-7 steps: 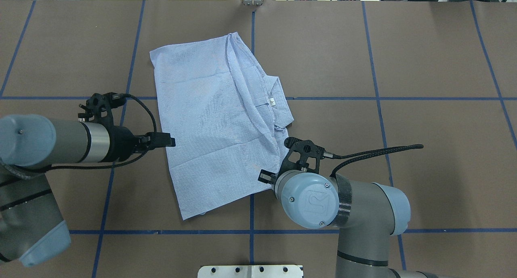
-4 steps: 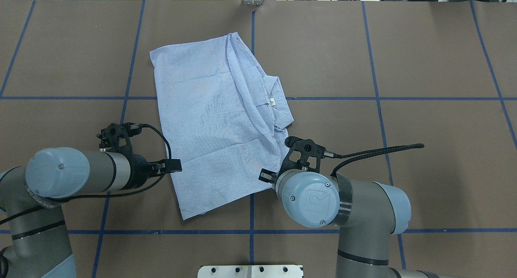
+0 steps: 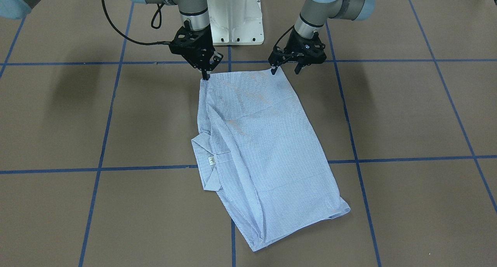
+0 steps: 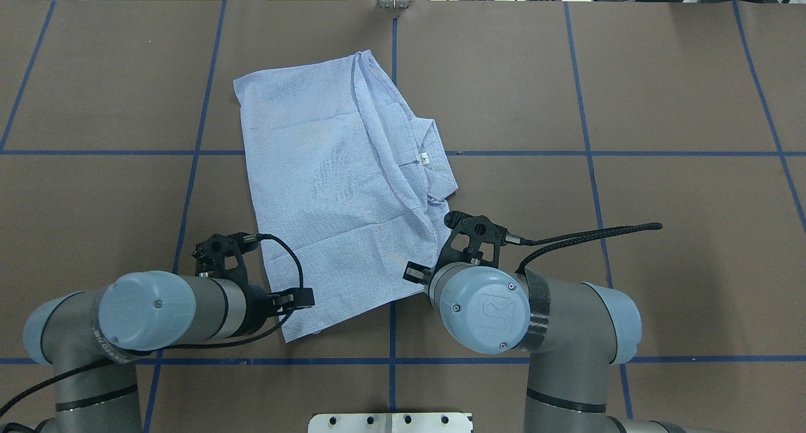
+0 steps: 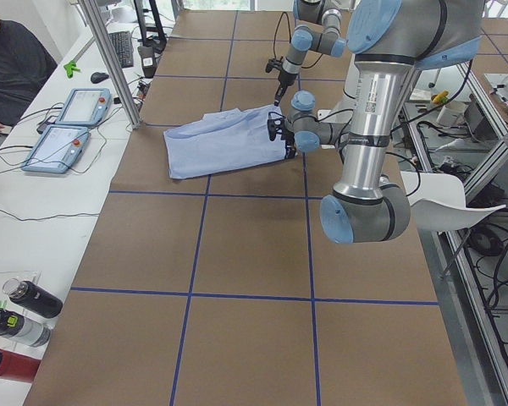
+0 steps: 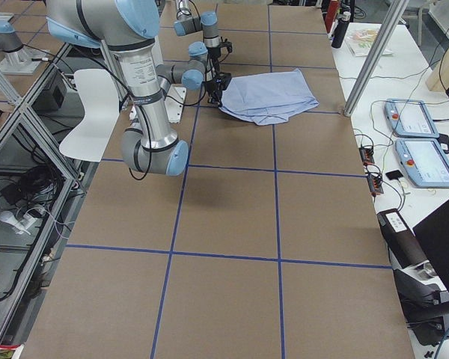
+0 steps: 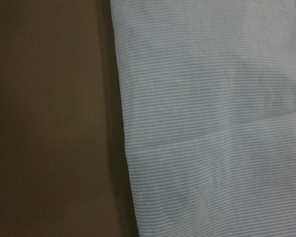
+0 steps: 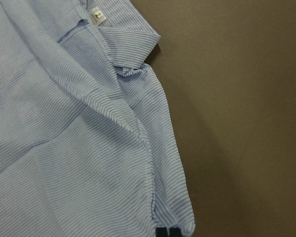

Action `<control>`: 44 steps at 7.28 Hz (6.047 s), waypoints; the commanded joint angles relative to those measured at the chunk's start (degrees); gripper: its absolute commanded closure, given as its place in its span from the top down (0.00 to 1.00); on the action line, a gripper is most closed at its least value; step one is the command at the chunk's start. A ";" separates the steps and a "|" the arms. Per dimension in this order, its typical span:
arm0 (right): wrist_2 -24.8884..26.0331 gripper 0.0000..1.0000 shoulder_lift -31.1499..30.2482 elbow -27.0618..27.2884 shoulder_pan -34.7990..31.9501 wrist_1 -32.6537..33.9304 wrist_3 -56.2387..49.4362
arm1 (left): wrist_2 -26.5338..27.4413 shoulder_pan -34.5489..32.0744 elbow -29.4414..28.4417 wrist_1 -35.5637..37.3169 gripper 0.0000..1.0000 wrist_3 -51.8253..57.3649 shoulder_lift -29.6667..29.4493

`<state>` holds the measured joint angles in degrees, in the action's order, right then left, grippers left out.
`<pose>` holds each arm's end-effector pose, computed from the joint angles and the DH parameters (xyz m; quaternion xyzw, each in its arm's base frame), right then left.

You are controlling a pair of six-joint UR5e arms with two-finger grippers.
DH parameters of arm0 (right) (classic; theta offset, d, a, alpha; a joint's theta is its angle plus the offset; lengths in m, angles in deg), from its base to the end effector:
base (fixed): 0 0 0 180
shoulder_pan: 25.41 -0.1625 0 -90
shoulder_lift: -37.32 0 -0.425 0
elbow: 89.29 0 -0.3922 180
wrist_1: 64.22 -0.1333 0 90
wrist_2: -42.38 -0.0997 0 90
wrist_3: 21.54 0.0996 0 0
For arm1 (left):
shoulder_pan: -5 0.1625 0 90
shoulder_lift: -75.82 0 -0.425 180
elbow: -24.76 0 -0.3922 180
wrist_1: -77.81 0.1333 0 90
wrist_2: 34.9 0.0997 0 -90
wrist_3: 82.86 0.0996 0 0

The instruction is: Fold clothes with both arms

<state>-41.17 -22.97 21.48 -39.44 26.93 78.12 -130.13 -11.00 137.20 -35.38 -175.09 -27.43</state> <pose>-0.5473 -0.2857 0.2180 0.0670 -0.4144 0.2092 0.8832 0.4968 -0.2717 0.3133 0.0194 0.4922 -0.1157 0.8625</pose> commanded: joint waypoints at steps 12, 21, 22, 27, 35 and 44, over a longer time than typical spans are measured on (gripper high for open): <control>0.05 0.00 0.00 0.06 -0.03 0.00 0.00 | 1.81 3.44 -0.38 4.29 0.29 -1.02 -0.99; 0.48 0.00 -2.81 17.14 2.76 12.79 0.09 | -3.36 2.56 15.21 9.78 0.00 -0.85 -0.81; 1.27 0.00 -2.90 21.02 4.26 16.57 0.44 | -4.42 2.56 19.44 12.79 0.00 -1.02 -0.72; 1.46 0.00 2.60 19.18 1.41 24.26 -0.95 | -6.02 -2.24 22.65 20.02 0.00 -0.15 -3.26; -5.65 0.00 17.20 -20.94 -18.74 -2.73 -16.61 | -6.02 -23.62 -5.50 18.49 0.00 23.14 -17.84; -9.00 0.35 25.93 -47.21 -21.83 -18.61 -27.24 | -5.66 -25.91 -28.77 -0.78 0.36 30.88 -21.55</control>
<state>-49.95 2.62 -23.52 -61.26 11.04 52.22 -135.80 -36.72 108.82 -34.07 -144.31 -49.05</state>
